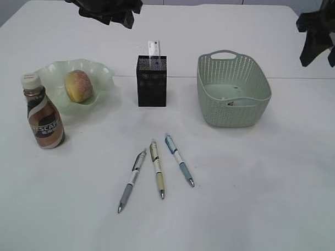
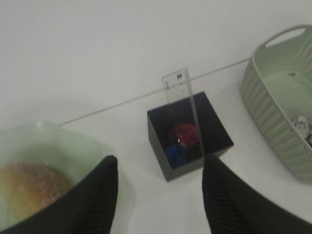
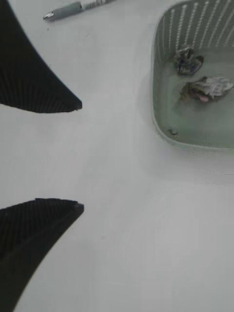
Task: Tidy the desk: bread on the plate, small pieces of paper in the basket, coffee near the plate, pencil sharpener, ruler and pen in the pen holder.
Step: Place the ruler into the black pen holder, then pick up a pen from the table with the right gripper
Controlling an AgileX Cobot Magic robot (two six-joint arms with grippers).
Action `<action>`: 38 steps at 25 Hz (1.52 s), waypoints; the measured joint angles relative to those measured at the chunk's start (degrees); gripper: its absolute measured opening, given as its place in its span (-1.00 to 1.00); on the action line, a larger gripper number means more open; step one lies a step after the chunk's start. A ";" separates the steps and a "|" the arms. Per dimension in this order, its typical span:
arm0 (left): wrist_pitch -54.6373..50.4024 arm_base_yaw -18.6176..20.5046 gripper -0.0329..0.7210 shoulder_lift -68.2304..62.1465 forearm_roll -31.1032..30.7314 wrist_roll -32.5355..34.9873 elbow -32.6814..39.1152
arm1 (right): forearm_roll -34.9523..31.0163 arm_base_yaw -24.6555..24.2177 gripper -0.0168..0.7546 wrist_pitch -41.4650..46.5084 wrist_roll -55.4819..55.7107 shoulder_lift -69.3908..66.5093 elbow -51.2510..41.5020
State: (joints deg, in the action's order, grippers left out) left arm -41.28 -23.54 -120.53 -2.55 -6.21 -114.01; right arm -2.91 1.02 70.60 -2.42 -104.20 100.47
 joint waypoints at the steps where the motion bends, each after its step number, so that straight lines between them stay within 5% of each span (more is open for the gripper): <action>1: -3.30 0.00 0.18 1.24 0.00 -0.19 0.00 | -1.04 0.00 0.13 0.00 0.00 0.00 0.30; 10: -28.50 0.00 0.18 8.53 -9.54 -4.08 0.00 | -9.49 2.55 0.13 0.37 0.00 0.00 0.86; 27: -30.66 0.08 0.18 25.38 -2.43 -4.36 0.43 | -7.49 17.41 0.13 0.45 6.39 0.00 0.86; 38: -30.88 0.08 0.18 39.94 -0.46 -4.40 17.07 | -5.16 22.63 0.13 0.49 10.69 -3.06 0.95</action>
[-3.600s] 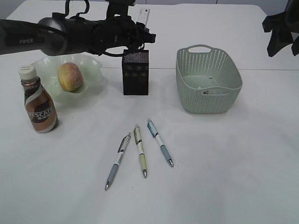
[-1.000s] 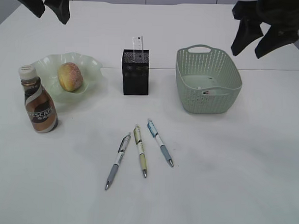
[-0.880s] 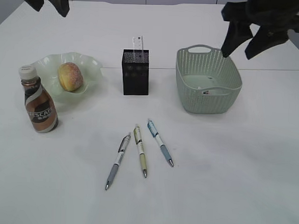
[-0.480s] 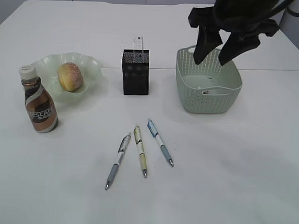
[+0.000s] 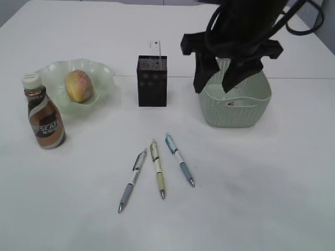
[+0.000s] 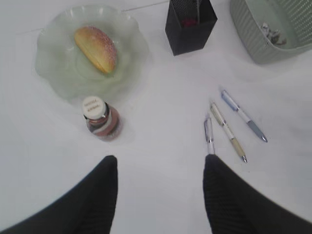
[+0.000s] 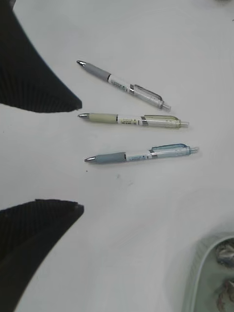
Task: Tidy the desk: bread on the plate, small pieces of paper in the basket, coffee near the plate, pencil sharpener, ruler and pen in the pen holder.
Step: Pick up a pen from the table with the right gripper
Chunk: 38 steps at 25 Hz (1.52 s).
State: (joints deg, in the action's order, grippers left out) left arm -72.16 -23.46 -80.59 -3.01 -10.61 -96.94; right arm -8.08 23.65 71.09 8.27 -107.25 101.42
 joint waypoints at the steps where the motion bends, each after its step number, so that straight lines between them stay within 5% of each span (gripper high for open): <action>1: 0.00 0.00 0.18 0.82 0.56 0.00 1.32 | 0.30 0.56 0.13 0.00 0.28 -0.80 0.00; 8: 0.00 0.00 0.18 5.66 2.32 -0.09 8.71 | 0.89 3.16 0.13 0.00 1.55 -6.71 0.00; 26: 0.00 0.00 0.10 11.72 1.94 -0.09 9.06 | 0.91 3.25 0.13 -2.71 1.32 -12.21 0.54; 38: 0.00 0.00 0.10 11.84 1.94 -0.09 9.06 | 4.24 3.25 0.13 -1.25 1.24 -26.00 18.41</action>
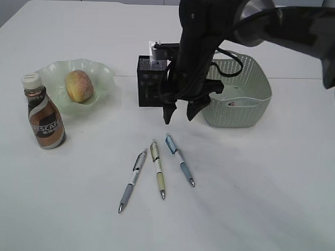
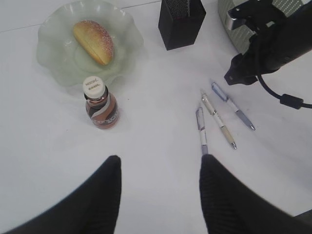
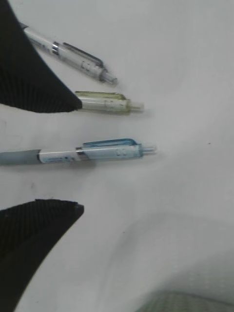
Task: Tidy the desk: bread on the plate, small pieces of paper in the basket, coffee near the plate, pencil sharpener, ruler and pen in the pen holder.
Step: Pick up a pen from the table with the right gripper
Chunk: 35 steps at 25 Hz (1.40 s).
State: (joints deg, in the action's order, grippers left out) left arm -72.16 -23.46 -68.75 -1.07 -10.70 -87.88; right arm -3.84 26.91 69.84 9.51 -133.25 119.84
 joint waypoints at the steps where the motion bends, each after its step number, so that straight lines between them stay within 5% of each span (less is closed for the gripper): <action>1: 0.00 0.00 0.09 0.00 0.00 0.00 0.00 | 0.00 0.00 0.13 0.00 0.00 -1.11 1.15; 35: 0.00 0.00 0.04 0.00 -1.15 0.00 0.00 | 0.10 1.48 0.13 0.18 -1.58 -4.99 -3.54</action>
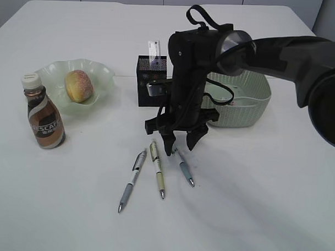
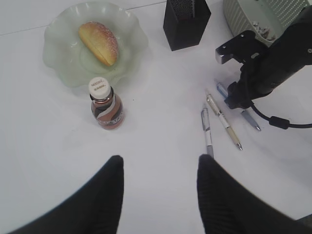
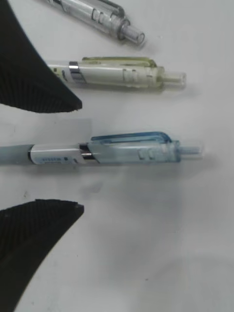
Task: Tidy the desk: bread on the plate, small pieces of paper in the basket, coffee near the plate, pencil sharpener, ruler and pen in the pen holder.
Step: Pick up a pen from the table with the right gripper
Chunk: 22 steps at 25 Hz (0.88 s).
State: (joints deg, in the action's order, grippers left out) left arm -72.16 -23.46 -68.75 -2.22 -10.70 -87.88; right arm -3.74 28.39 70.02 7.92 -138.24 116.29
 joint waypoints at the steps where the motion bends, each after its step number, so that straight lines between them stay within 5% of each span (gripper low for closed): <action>1: 0.00 0.00 0.04 0.00 0.00 0.00 0.00 | 0.00 0.00 0.13 0.00 0.00 0.00 0.00; 22: 0.00 0.00 0.02 0.00 -1.73 0.00 0.00 | 0.82 0.04 0.13 -0.11 -0.69 0.00 -3.99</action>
State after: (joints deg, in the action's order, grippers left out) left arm -72.16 -23.46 -68.75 -3.95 -10.70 -87.88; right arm -2.91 28.44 69.91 7.24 -138.24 112.30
